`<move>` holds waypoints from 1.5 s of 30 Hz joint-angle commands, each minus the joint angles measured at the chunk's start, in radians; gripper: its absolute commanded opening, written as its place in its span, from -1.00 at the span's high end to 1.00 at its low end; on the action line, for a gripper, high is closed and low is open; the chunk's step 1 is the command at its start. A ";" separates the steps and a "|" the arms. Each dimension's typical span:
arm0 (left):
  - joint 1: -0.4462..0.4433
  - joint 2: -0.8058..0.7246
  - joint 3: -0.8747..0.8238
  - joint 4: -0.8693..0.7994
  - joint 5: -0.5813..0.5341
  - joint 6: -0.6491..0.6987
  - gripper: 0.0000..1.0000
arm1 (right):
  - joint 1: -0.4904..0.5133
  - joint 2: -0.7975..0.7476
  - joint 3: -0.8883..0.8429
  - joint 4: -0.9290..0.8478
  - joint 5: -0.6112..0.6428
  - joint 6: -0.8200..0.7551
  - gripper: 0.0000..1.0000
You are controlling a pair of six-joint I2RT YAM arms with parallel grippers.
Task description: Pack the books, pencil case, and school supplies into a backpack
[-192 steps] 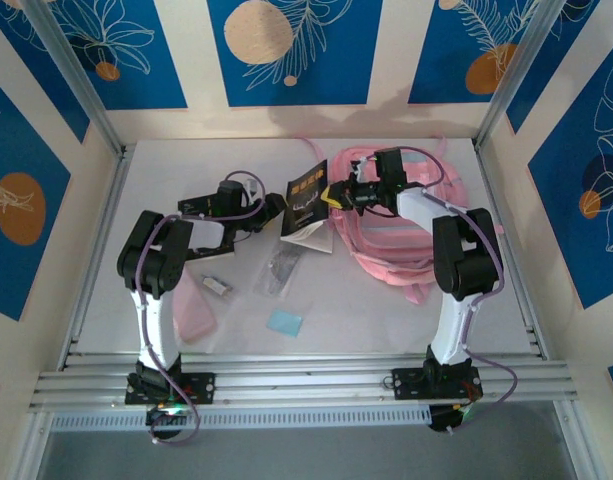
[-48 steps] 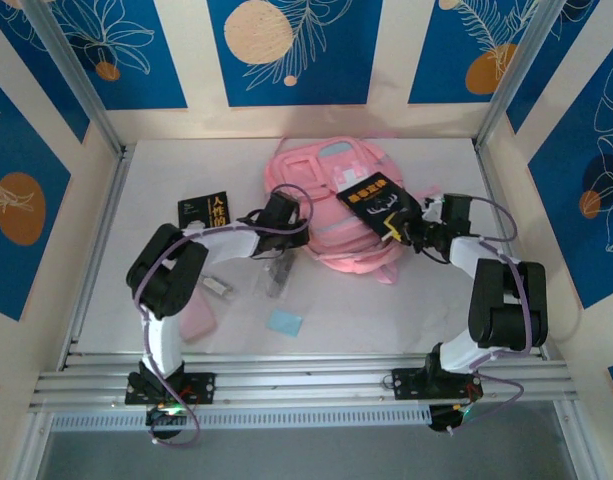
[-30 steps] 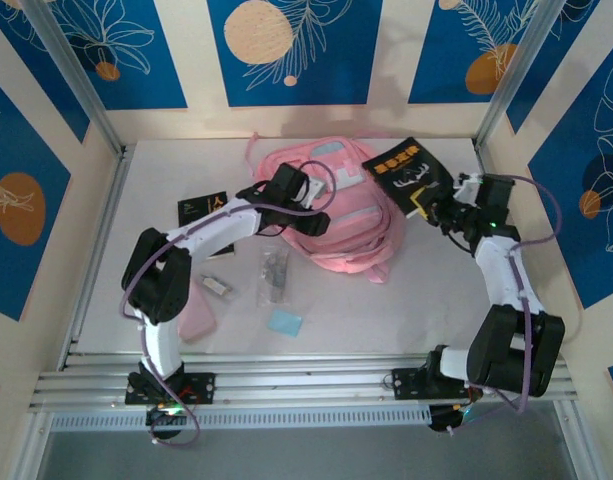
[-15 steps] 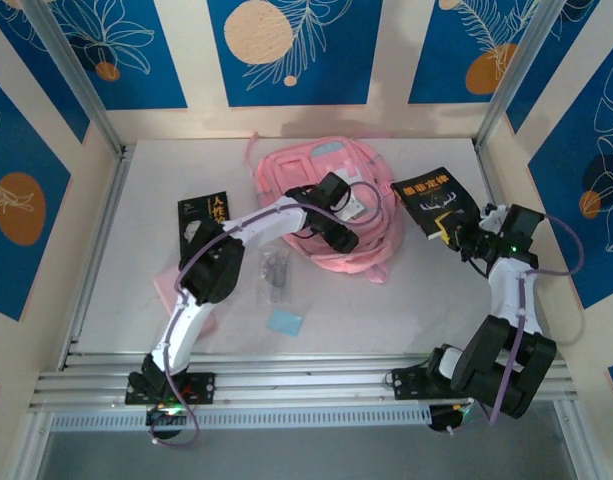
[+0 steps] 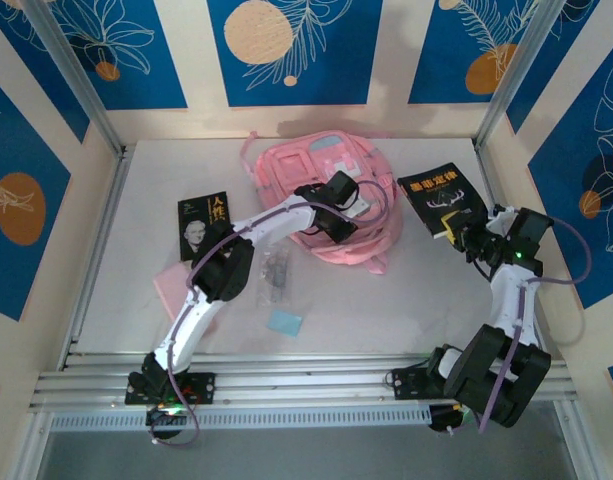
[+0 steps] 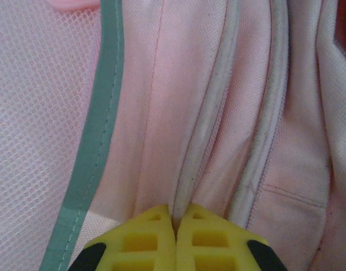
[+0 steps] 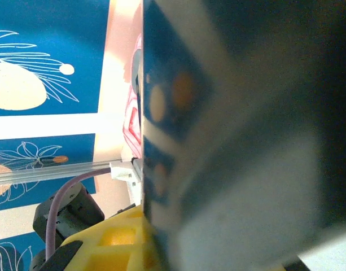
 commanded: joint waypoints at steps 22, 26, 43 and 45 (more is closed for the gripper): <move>0.190 -0.273 -0.102 0.228 0.458 -0.487 1.00 | -0.049 -0.141 -0.005 -0.046 -0.002 -0.032 1.00; 0.233 -0.284 -0.113 0.293 0.469 -0.571 1.00 | -0.042 -0.165 -0.026 -0.058 0.010 -0.039 1.00; 0.263 -0.296 -0.204 0.596 0.564 -0.843 1.00 | 0.541 0.091 -0.086 0.470 0.241 0.165 1.00; 0.261 -0.301 -0.206 0.594 0.567 -0.843 1.00 | 0.584 0.187 -0.064 0.598 0.244 0.195 1.00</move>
